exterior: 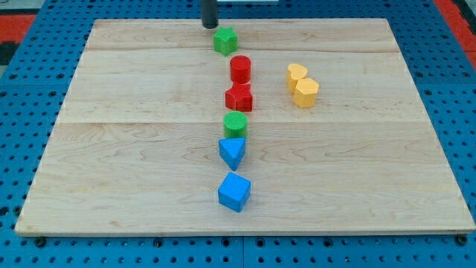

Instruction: Slide the yellow hexagon to red circle

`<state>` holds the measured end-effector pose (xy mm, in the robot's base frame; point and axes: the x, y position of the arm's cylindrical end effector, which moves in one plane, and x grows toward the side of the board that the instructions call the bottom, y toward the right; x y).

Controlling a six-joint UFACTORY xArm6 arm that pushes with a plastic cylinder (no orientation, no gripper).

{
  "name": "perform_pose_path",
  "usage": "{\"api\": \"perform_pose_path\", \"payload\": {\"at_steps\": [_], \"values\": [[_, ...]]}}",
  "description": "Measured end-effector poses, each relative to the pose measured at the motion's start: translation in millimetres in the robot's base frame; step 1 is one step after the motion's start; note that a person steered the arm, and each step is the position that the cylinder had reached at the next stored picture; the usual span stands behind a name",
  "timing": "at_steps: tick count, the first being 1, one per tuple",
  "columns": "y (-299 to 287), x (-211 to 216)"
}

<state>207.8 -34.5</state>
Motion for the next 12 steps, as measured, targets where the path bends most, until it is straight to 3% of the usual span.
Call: {"api": "perform_pose_path", "payload": {"at_steps": [1,3,5,7,8,9,10,11,12], "values": [[22.9,38.4],[-44.2,51.9],[31.0,69.1],[3.3,80.0],[-10.1,63.8],[37.1,9.9],[171.3,77.9],[224.9,187.9],[206.6,240.8]]}}
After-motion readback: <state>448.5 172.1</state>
